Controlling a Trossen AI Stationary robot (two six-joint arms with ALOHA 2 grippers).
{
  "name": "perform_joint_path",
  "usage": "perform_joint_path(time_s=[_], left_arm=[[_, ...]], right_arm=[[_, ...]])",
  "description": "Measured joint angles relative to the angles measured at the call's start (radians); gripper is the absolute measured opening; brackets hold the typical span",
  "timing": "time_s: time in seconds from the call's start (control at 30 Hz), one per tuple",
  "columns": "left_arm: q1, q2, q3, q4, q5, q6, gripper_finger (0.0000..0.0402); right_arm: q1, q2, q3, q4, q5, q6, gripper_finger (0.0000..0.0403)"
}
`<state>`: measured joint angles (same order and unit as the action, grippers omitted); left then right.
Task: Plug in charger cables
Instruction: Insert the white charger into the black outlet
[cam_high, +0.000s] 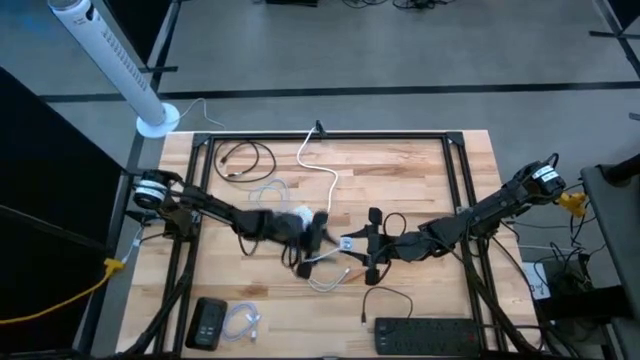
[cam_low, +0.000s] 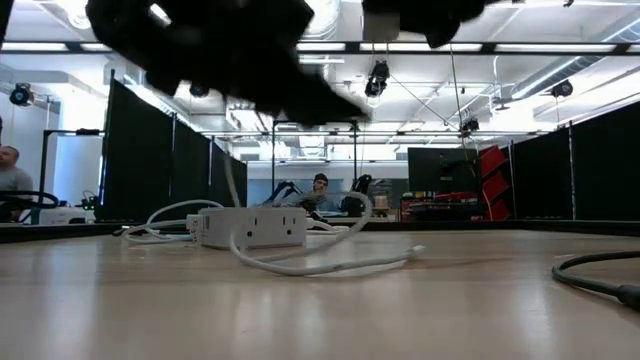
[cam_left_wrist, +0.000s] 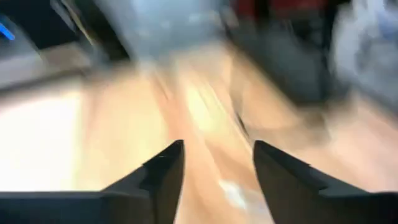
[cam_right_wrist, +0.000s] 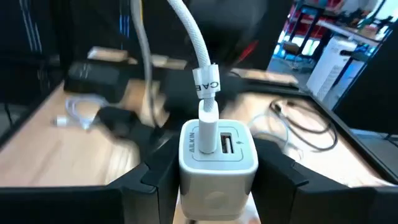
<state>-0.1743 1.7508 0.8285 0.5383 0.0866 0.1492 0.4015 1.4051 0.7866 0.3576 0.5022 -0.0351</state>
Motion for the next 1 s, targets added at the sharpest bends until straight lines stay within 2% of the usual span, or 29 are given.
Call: perform_joint_path(time_s=[0.1,0.2,0.3,0.43,0.6,0.8,1.0], left_arm=[[-0.026,-0.016,-0.002,-0.016,-0.068,0.006,0.0223],[-0.052,-0.025,-0.029,-0.03,-0.173,0.0,0.0229],[-0.071,-0.03,-0.083,-0.056,-0.234,-0.013,0.0218],[-0.076,-0.104,-0.16,-0.036,-0.354,-0.015,0.0191],[-0.076,-0.294,-0.258,-0.053,-0.412,0.003,0.0153],[-0.076,-0.561,-0.351,-0.159,-0.446,0.007,0.0116],[-0.074,-0.715,-0.439,-0.166,-0.447,0.007,0.0098]], right_arm=[[0.003,0.003,-0.003,-0.015,-0.003,0.004,0.0143],[0.004,0.005,-0.006,-0.016,-0.006,-0.001,0.0143],[-0.001,0.003,-0.006,-0.013,-0.009,-0.013,0.0143],[-0.013,0.004,-0.012,-0.014,-0.012,-0.014,0.0143],[-0.031,0.004,-0.033,0.003,-0.015,-0.016,0.0143],[-0.088,0.01,-0.081,0.113,-0.121,-0.028,0.0143],[-0.141,0.071,-0.091,0.161,-0.15,-0.028,0.0143]])
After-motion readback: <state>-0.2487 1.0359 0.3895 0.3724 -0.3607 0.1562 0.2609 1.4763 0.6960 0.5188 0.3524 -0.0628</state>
